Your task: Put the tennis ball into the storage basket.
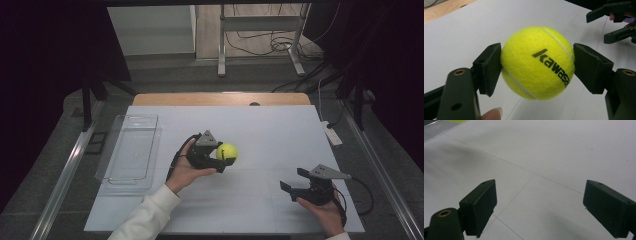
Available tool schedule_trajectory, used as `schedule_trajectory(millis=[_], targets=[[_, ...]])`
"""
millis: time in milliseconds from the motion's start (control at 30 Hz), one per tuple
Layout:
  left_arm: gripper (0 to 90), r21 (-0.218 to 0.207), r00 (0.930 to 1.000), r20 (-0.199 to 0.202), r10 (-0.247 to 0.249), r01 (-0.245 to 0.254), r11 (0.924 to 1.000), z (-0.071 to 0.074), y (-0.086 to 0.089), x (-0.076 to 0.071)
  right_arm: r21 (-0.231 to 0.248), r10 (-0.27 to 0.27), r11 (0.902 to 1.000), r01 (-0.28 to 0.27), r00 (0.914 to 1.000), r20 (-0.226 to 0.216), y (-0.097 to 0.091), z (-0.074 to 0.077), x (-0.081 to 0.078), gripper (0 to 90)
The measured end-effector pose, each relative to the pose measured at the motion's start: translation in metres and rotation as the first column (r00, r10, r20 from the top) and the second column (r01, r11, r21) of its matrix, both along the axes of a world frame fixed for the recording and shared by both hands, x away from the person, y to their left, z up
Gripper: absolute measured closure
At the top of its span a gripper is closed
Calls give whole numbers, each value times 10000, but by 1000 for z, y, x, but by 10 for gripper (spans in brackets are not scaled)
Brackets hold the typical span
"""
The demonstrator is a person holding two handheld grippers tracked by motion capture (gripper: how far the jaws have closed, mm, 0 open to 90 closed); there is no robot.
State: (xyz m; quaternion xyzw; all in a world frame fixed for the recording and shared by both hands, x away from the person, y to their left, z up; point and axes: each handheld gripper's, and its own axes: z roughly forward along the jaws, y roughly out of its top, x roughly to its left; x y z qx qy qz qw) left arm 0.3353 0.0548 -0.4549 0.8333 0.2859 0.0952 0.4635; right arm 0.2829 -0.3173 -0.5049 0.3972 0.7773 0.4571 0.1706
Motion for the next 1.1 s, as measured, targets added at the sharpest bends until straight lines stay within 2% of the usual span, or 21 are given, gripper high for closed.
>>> schedule_trajectory(millis=[1100], targets=[[271,-430,9981,190,578,-570,9974,15,29,1,89,27,10000,-28,10000,32,0,0,0,118]])
